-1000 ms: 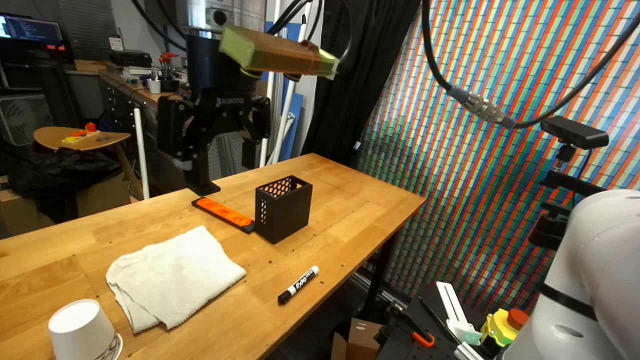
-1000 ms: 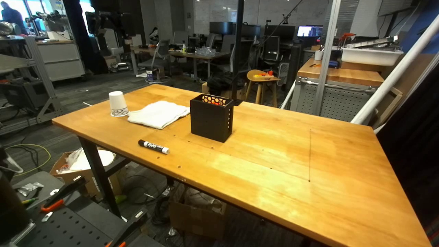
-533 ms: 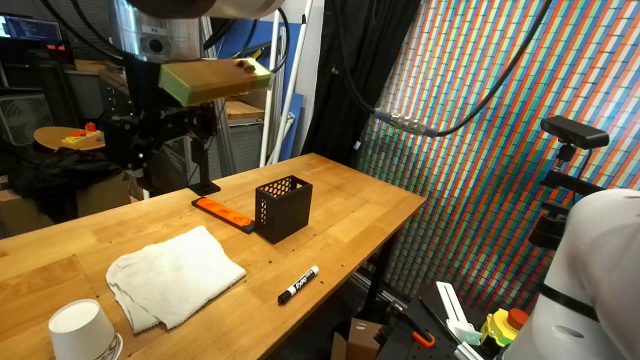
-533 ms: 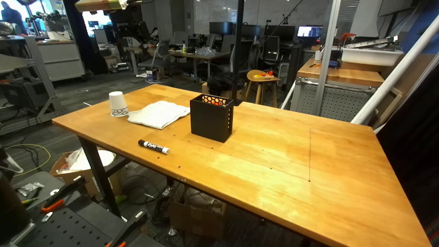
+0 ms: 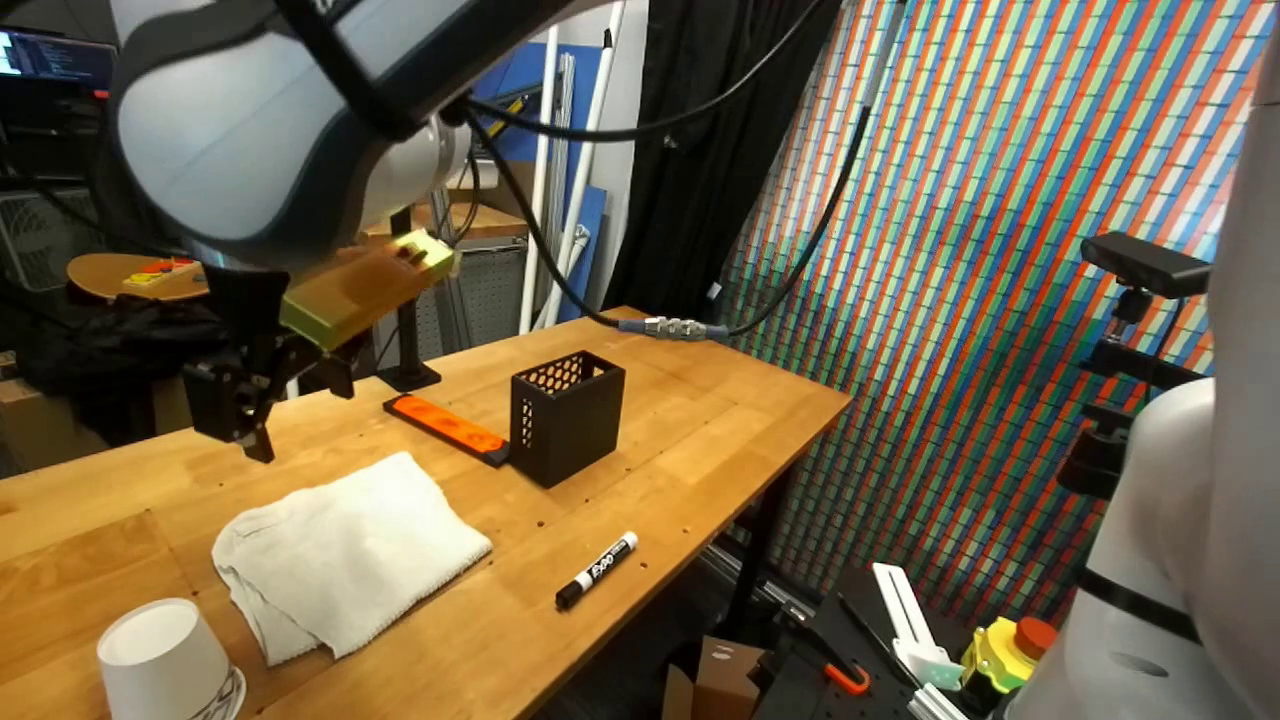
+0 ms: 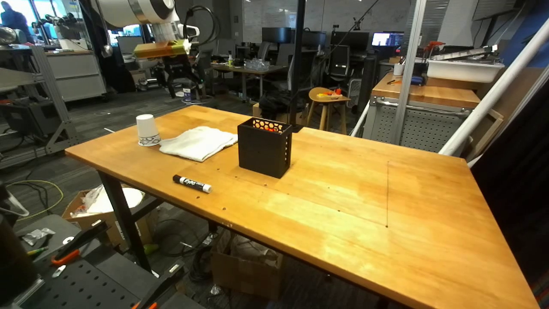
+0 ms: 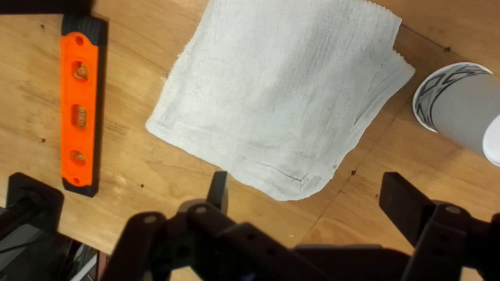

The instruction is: Put the towel in the black box

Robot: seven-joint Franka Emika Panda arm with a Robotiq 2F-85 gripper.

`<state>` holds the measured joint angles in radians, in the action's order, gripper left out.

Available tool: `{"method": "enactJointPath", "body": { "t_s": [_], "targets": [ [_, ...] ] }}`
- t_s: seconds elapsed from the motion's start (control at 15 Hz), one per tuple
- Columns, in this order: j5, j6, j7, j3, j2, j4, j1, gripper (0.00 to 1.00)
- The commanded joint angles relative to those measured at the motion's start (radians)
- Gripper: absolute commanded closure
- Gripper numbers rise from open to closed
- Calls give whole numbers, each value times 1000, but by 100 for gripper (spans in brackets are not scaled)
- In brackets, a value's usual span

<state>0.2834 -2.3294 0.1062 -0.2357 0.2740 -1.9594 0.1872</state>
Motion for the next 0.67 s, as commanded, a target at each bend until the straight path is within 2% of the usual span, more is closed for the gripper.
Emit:
{"method": "enactJointPath", "body": {
  "t_s": [0.0,0.27,0.6],
  "targets": [
    [26,-42,-61,37,118,62,41,0],
    [53,-64,-117,72,206,82,60,0],
    [62,-64,-170,113,303,130,53,0]
  ]
}}
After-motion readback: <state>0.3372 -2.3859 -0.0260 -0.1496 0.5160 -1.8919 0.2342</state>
